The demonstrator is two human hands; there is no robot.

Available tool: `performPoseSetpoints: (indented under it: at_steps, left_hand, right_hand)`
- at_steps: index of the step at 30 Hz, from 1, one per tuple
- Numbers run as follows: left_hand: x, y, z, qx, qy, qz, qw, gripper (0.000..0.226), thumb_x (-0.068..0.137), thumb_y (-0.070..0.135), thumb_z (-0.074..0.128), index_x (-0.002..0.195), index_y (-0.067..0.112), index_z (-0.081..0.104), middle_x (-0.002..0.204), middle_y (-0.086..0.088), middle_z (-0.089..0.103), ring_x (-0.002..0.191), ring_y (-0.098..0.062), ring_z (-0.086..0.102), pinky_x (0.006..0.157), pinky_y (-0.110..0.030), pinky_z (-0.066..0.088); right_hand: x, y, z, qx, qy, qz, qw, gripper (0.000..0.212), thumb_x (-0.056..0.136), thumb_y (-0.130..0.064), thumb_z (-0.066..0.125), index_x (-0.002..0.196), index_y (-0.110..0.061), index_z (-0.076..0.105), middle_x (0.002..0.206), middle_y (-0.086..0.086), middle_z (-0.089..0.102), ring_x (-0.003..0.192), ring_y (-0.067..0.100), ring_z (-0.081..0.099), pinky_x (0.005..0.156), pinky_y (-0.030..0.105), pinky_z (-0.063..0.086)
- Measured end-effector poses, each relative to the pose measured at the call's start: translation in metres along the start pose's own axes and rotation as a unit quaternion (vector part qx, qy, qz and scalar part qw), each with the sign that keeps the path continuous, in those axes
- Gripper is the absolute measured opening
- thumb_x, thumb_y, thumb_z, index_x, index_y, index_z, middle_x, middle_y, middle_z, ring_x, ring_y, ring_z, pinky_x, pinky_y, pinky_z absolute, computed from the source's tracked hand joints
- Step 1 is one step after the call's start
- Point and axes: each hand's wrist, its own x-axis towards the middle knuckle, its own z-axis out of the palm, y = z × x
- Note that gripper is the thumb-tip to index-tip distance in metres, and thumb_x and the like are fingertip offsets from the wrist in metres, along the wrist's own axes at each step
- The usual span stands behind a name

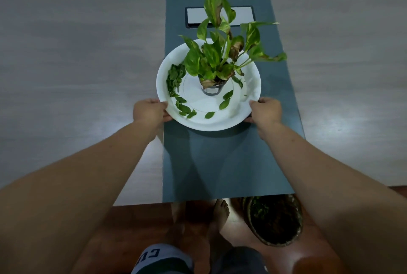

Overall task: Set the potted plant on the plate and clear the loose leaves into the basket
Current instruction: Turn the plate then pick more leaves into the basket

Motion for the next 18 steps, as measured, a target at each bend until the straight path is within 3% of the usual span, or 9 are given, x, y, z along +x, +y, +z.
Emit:
performPoseSetpoints:
  at_steps: [3, 5, 8, 11, 14, 16, 18]
  left_hand:
    - [-0.007, -0.009, -0.001, -0.007, -0.027, -0.012, 1.000, 0.011, 0.090, 0.008, 0.066, 0.098, 0.001, 0.062, 0.086, -0.015, 0.070, 0.069, -0.022, 0.070, 0.065, -0.029, 0.062]
    - [-0.012, -0.014, 0.000, -0.005, -0.029, -0.012, 1.000, 0.014, 0.090, 0.013, 0.066, 0.097, 0.001, 0.062, 0.080, -0.013, 0.069, 0.064, -0.021, 0.069, 0.061, -0.029, 0.062]
    - [-0.013, -0.007, 0.000, 0.136, 0.077, 0.077, 0.985, 0.023, 0.086, 0.025, 0.063, 0.099, 0.007, 0.065, 0.086, -0.006, 0.069, 0.064, -0.014, 0.063, 0.060, -0.027, 0.054]
    - [-0.005, 0.008, -0.005, 0.271, 0.131, 0.238, 0.924, 0.031, 0.082, 0.030, 0.059, 0.108, 0.014, 0.063, 0.104, -0.004, 0.065, 0.089, -0.018, 0.062, 0.078, -0.032, 0.051]
    - [0.012, 0.022, -0.006, 0.386, 0.056, 0.357, 0.849, 0.042, 0.086, 0.025, 0.058, 0.126, 0.011, 0.058, 0.123, -0.010, 0.058, 0.116, -0.026, 0.054, 0.100, -0.039, 0.045]
    - [0.024, 0.030, 0.001, 0.466, -0.017, 0.390, 0.794, 0.055, 0.085, 0.021, 0.060, 0.137, 0.009, 0.050, 0.137, -0.013, 0.050, 0.129, -0.031, 0.044, 0.109, -0.041, 0.037]
    - [0.042, 0.037, 0.010, 0.571, -0.060, 0.397, 0.716, 0.071, 0.082, 0.023, 0.060, 0.147, 0.009, 0.035, 0.152, -0.015, 0.035, 0.141, -0.035, 0.031, 0.119, -0.045, 0.025]
  right_hand:
    - [0.012, -0.008, -0.002, -0.052, 0.008, -0.025, 0.998, 0.024, 0.087, -0.005, 0.055, 0.069, -0.016, 0.065, 0.081, 0.007, 0.071, 0.071, 0.027, 0.072, 0.066, 0.041, 0.063]
    - [0.017, -0.014, -0.004, -0.151, 0.030, -0.077, 0.985, 0.014, 0.083, -0.004, 0.054, 0.079, -0.007, 0.067, 0.084, 0.007, 0.070, 0.076, 0.027, 0.068, 0.071, 0.034, 0.059]
    - [0.016, -0.019, -0.003, -0.326, 0.092, -0.233, 0.912, 0.026, 0.082, -0.005, 0.051, 0.104, -0.004, 0.064, 0.110, 0.015, 0.060, 0.104, 0.032, 0.056, 0.079, 0.031, 0.043]
    - [0.016, -0.023, 0.008, -0.417, 0.024, -0.336, 0.845, 0.046, 0.085, -0.005, 0.049, 0.131, -0.005, 0.054, 0.132, 0.013, 0.050, 0.127, 0.031, 0.041, 0.101, 0.037, 0.040]
    - [0.025, -0.027, 0.022, -0.488, -0.094, -0.340, 0.798, 0.060, 0.083, -0.007, 0.051, 0.142, -0.004, 0.042, 0.144, 0.013, 0.043, 0.137, 0.031, 0.033, 0.111, 0.040, 0.034]
    - [0.036, -0.029, 0.029, -0.542, -0.125, -0.333, 0.761, 0.066, 0.080, -0.012, 0.056, 0.143, -0.002, 0.037, 0.144, 0.017, 0.042, 0.137, 0.033, 0.033, 0.115, 0.039, 0.029]
    - [0.045, -0.031, 0.037, -0.582, -0.134, -0.340, 0.727, 0.069, 0.079, -0.016, 0.057, 0.143, 0.000, 0.035, 0.142, 0.017, 0.044, 0.137, 0.033, 0.033, 0.117, 0.039, 0.025]
